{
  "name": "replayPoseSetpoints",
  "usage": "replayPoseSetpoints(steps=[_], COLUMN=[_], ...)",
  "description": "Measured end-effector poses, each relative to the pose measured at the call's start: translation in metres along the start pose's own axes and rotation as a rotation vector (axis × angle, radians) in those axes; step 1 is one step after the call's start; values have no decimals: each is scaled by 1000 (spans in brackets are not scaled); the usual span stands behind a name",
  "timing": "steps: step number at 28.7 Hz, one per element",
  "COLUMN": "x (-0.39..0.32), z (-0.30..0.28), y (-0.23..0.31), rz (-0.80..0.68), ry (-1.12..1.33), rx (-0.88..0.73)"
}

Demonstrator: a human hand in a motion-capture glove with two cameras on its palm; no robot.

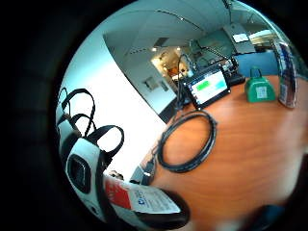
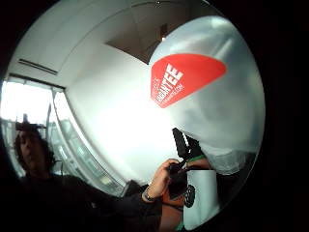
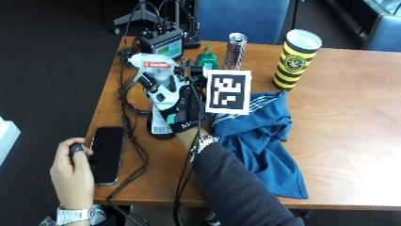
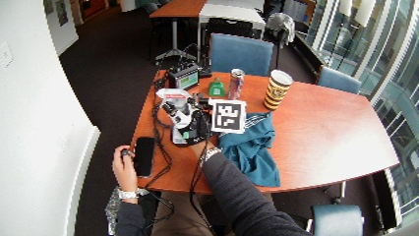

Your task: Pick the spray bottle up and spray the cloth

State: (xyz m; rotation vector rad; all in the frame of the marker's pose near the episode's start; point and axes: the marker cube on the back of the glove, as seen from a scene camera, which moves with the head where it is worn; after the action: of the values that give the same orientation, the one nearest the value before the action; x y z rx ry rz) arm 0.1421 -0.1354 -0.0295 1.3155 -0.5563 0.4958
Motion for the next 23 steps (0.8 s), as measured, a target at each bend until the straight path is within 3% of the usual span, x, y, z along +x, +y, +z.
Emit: replayPoseSetpoints(steps=[6, 23], x=[12, 45], z=[5, -1], y=[12, 71], rz=[0, 237], ry=[-9, 24], rx=[-24, -180])
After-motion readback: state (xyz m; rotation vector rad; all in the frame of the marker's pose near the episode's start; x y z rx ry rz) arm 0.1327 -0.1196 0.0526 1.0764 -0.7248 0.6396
